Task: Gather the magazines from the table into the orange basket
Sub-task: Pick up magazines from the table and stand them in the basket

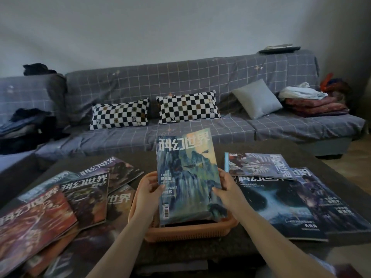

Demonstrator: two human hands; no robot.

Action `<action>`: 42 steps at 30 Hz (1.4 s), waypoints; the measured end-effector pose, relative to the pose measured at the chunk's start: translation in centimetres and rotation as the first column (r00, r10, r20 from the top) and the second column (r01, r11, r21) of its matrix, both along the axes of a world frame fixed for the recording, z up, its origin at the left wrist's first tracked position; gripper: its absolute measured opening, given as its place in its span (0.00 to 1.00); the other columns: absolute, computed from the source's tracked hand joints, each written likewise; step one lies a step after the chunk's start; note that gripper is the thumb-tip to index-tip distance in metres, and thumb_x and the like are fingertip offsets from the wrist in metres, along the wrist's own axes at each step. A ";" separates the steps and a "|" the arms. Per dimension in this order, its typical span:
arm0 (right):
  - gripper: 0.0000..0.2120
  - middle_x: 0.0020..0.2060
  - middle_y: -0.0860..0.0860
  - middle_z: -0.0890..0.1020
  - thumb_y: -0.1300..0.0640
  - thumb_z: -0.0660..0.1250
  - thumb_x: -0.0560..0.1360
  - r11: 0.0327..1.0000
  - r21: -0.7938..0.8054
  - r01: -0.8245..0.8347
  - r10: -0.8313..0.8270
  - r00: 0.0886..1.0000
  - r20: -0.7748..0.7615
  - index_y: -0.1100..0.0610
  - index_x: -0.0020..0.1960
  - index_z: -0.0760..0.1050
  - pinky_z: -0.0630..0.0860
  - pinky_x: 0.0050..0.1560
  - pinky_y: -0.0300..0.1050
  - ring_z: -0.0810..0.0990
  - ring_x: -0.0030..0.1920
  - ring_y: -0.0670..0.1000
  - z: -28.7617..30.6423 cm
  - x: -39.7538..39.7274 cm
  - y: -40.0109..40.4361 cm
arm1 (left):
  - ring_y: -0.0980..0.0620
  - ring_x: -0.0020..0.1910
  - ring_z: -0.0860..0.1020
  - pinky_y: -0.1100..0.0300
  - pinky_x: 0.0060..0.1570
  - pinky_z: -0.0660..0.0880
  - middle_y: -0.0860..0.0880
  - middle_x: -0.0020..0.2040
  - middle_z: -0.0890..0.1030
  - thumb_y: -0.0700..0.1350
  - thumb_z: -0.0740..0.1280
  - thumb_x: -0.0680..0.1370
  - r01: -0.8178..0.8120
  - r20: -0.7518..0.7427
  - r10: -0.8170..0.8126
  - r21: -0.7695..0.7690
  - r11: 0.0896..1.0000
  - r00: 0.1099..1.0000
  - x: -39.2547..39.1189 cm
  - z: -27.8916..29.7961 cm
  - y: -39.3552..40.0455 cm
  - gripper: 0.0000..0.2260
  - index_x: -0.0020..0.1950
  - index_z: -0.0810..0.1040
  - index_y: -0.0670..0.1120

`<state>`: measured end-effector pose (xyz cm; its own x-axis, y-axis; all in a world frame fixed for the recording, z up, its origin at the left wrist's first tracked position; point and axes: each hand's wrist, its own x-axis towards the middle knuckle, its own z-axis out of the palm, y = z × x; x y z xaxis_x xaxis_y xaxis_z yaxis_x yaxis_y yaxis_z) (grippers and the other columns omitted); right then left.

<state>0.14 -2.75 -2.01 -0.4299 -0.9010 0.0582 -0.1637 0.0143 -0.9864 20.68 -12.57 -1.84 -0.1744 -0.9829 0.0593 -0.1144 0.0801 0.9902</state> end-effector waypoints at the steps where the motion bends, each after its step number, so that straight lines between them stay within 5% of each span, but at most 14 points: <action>1: 0.19 0.55 0.51 0.78 0.66 0.64 0.75 1.000 0.014 0.013 -0.011 0.997 -0.081 0.46 0.58 0.65 0.78 0.52 0.50 0.79 0.52 0.49 -0.1 0.2 -0.3 | 0.50 0.50 0.81 0.52 0.48 0.79 0.50 0.50 0.82 0.41 0.69 0.77 -0.029 0.072 0.030 -0.013 0.999 0.997 0.1 -0.4 -0.3 0.08 0.54 0.75 0.51; 5: 0.18 0.50 0.42 0.76 0.63 0.65 0.74 0.993 0.105 0.051 -0.016 0.953 -0.304 0.48 0.59 0.69 0.77 0.42 0.42 0.78 0.45 0.45 -1.2 0.4 -0.9 | 0.61 0.38 0.78 0.66 0.32 0.69 0.56 0.43 0.81 0.47 0.70 0.76 -0.093 0.336 0.115 -0.080 0.992 0.935 0.1 -1.4 -0.9 0.06 0.50 0.74 0.54; 9: 0.19 0.52 0.42 0.75 0.64 0.66 0.72 0.990 0.086 0.110 -0.063 0.903 -0.425 0.43 0.55 0.69 0.71 0.33 0.29 0.77 0.40 0.40 -1.7 0.4 -1.2 | 0.62 0.34 0.77 0.69 0.28 0.65 0.57 0.40 0.80 0.48 0.69 0.76 -0.096 0.475 0.144 -0.124 0.988 0.868 -0.1 -1.8 -1.2 0.06 0.51 0.75 0.53; 12: 0.15 0.59 0.44 0.72 0.61 0.67 0.73 0.986 0.101 0.135 -0.081 0.907 -0.414 0.47 0.57 0.72 0.69 0.31 0.26 0.76 0.41 0.38 -1.7 0.2 -1.6 | 0.62 0.36 0.75 0.69 0.29 0.65 0.59 0.40 0.77 0.48 0.70 0.76 -0.092 0.488 0.161 -0.162 0.983 0.858 0.0 -1.9 -1.3 0.15 0.61 0.74 0.50; 17: 0.18 0.65 0.42 0.65 0.58 0.69 0.73 0.985 0.067 0.159 -0.109 0.875 -0.472 0.52 0.61 0.72 0.75 0.58 0.42 0.72 0.54 0.41 -1.2 0.5 -2.2 | 0.64 0.38 0.74 0.71 0.30 0.67 0.59 0.45 0.78 0.47 0.69 0.77 -0.093 0.443 0.153 -0.155 0.984 0.884 -0.1 -1.9 -1.4 0.19 0.67 0.74 0.49; 22: 0.18 0.65 0.49 0.68 0.56 0.67 0.74 0.959 0.183 0.218 -0.117 0.887 -0.447 0.54 0.63 0.72 0.69 0.54 0.38 0.75 0.55 0.47 -1.3 0.7 -2.6 | 0.70 0.32 0.73 0.75 0.25 0.66 0.65 0.40 0.77 0.45 0.68 0.78 -0.101 0.410 0.154 -0.148 0.984 0.899 -0.1 -1.8 -1.3 0.14 0.64 0.78 0.51; 25: 0.04 0.48 0.47 0.81 0.54 0.64 0.76 0.955 0.220 0.200 -0.092 0.903 -0.420 0.49 0.49 0.76 0.77 0.49 0.42 0.79 0.43 0.44 -1.4 0.6 -2.5 | 0.63 0.32 0.79 0.67 0.29 0.75 0.63 0.35 0.77 0.45 0.66 0.79 -0.129 0.392 0.156 -0.095 0.987 0.907 0.1 -1.7 -1.6 0.12 0.61 0.79 0.51; 28: 0.05 0.36 0.43 0.80 0.53 0.63 0.76 0.951 0.235 0.199 -0.093 0.913 -0.397 0.46 0.41 0.73 0.79 0.42 0.44 0.80 0.37 0.42 -1.7 0.4 -2.5 | 0.60 0.30 0.81 0.63 0.28 0.77 0.58 0.34 0.80 0.46 0.65 0.79 -0.165 0.386 0.173 -0.054 0.985 0.906 0.3 -1.8 -1.7 0.11 0.60 0.80 0.51; 34: 0.05 0.40 0.39 0.77 0.51 0.61 0.77 0.951 0.257 0.169 -0.083 0.945 -0.316 0.46 0.52 0.70 0.67 0.32 0.34 0.75 0.38 0.38 -2.0 0.5 -2.9 | 0.64 0.29 0.81 0.69 0.24 0.75 0.58 0.34 0.81 0.47 0.64 0.80 -0.120 0.372 0.135 -0.063 0.991 0.918 -0.1 -1.8 -1.1 0.14 0.66 0.76 0.49; 42: 0.14 0.44 0.45 0.81 0.50 0.63 0.75 0.951 0.259 0.168 -0.111 0.969 -0.221 0.52 0.59 0.73 0.75 0.40 0.42 0.80 0.43 0.43 -2.2 0.1 -3.0 | 0.60 0.28 0.81 0.63 0.26 0.79 0.64 0.28 0.80 0.50 0.63 0.80 -0.087 0.414 0.106 -0.064 0.994 0.904 -0.1 -1.5 -1.0 0.14 0.65 0.76 0.52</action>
